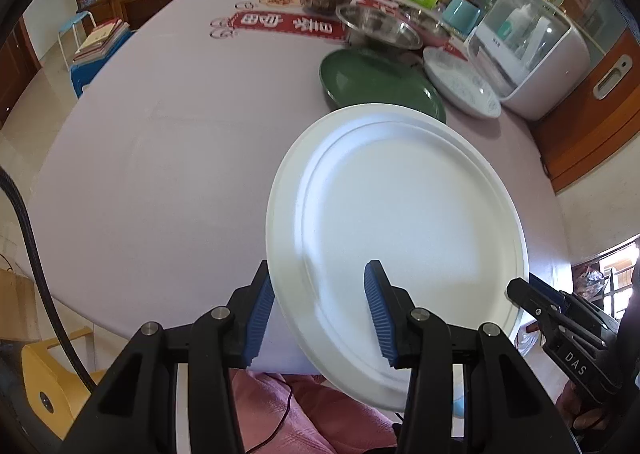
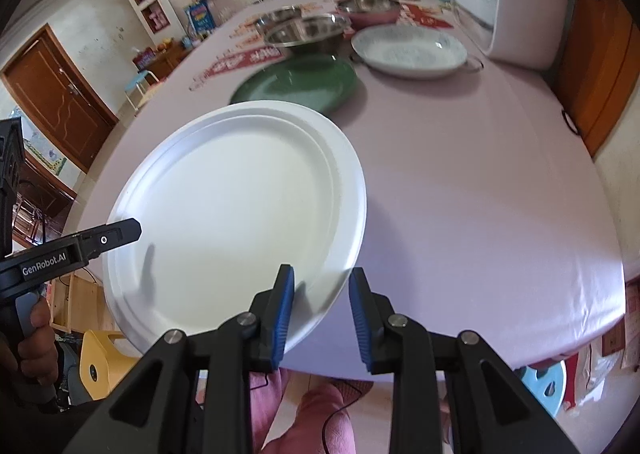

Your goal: Organize plates and bowls

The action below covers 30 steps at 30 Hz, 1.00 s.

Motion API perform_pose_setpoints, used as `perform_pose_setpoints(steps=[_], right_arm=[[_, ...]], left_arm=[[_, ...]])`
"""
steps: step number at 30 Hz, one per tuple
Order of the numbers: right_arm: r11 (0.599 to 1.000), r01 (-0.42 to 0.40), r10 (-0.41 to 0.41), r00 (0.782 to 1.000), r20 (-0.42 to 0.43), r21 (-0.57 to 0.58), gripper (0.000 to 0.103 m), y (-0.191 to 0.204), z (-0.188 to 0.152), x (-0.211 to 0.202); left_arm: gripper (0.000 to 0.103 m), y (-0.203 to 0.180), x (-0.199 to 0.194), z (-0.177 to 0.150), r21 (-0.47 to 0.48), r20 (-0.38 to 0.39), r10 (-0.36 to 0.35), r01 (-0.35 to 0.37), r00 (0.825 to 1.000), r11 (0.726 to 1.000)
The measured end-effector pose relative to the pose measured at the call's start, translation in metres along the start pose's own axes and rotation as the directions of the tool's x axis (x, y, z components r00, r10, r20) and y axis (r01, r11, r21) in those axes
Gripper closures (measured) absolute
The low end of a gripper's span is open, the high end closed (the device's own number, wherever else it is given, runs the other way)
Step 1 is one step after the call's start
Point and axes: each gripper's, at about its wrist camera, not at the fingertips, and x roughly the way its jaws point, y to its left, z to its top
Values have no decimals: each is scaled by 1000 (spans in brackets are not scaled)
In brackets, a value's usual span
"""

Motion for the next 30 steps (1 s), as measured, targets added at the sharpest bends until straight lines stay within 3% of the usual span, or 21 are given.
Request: perform_pose_setpoints(steps=[13, 24, 30], right_arm=[[999, 13, -11, 996, -93, 29, 75, -17, -13, 35], [999, 35, -33, 996, -88, 28, 75, -20, -6, 41], [997, 60, -55, 993, -100, 41, 74, -18, -7, 38]], left_arm=[[60, -8, 43, -8, 9, -68, 63, -62, 996, 998], [60, -13, 57, 0, 14, -95, 97, -96, 991, 995], [60, -11, 62, 1, 26, -134, 84, -81, 987, 996]])
